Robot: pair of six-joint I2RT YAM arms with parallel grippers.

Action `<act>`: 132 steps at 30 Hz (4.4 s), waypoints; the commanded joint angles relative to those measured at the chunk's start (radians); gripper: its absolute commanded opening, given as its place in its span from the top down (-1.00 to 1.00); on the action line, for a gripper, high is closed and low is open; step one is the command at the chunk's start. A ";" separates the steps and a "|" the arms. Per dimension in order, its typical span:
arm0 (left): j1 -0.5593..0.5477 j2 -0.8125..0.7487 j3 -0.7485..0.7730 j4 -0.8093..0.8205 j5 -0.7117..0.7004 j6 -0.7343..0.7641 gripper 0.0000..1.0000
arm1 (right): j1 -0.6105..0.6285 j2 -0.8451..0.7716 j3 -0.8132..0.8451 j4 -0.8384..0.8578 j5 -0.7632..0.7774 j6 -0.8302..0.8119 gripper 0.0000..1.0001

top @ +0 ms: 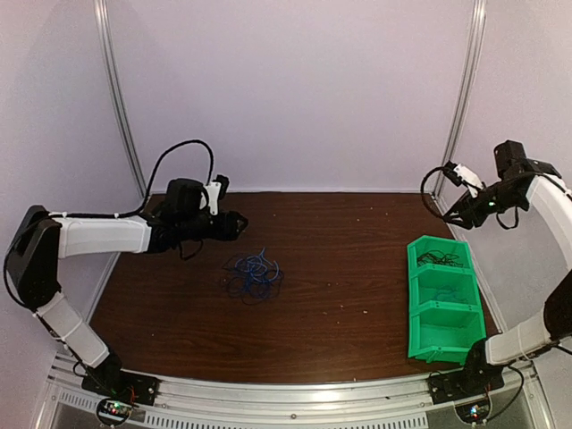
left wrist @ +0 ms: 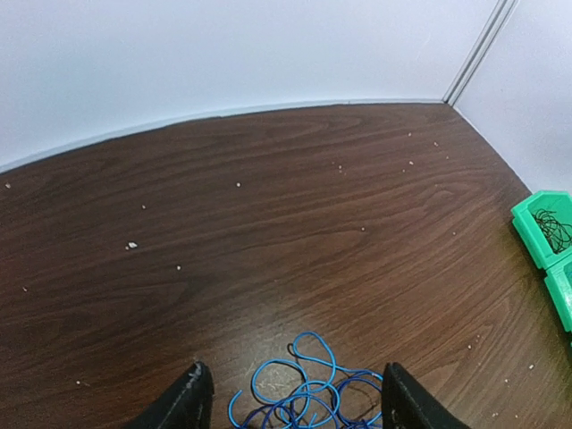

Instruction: Untangle the cables

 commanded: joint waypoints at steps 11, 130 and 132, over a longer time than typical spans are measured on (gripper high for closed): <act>0.043 0.324 0.139 -0.007 0.220 -0.014 -0.35 | 0.449 0.302 -0.039 0.434 -0.132 0.150 0.21; -0.293 0.097 -0.634 1.078 -0.011 -0.092 1.00 | 0.489 0.290 0.373 0.393 -0.324 0.356 1.00; -0.292 0.097 -0.639 1.079 -0.013 -0.093 1.00 | 0.473 0.278 0.359 0.391 -0.318 0.347 1.00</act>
